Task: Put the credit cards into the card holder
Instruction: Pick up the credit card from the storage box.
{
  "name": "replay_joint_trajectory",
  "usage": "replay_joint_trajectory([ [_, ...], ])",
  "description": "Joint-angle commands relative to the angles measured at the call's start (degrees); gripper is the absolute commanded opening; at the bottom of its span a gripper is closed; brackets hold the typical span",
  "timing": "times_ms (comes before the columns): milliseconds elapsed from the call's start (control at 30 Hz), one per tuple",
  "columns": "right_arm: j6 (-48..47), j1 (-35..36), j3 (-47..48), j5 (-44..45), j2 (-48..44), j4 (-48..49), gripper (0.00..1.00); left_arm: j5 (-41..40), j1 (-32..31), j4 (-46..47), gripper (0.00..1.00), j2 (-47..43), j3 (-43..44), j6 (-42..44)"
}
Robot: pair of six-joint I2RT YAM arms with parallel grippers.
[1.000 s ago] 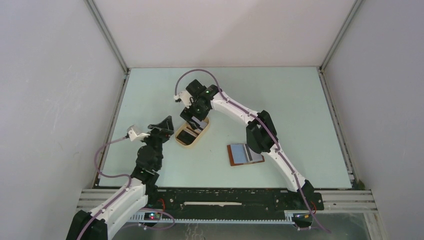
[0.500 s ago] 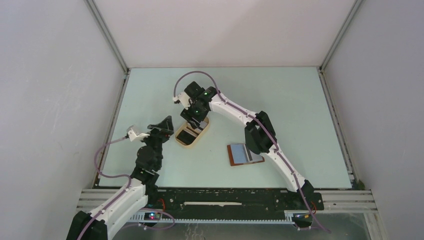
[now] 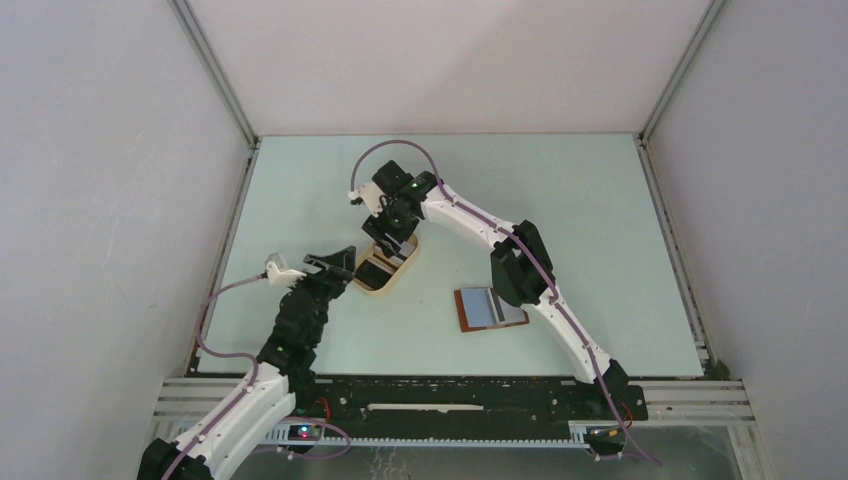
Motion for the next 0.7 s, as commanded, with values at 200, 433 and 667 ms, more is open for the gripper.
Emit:
replay_joint_trajectory([
  [200, 0.16, -0.69, -0.14, -1.78, -1.4, 0.71, 0.51, 8.77, 1.81, -2.03, 0.71, 9.68, 6.74, -5.65],
  [433, 0.63, -2.62, -0.95, -7.05, -3.12, 1.02, 0.43, 12.64, 3.91, 0.71, 0.62, 19.32, 11.18, -6.75],
  [667, 1.01, -4.21, -1.41, -12.11, -4.1, 1.13, 0.42, 12.57, 4.13, 4.26, 0.64, 25.07, 11.98, -9.39],
])
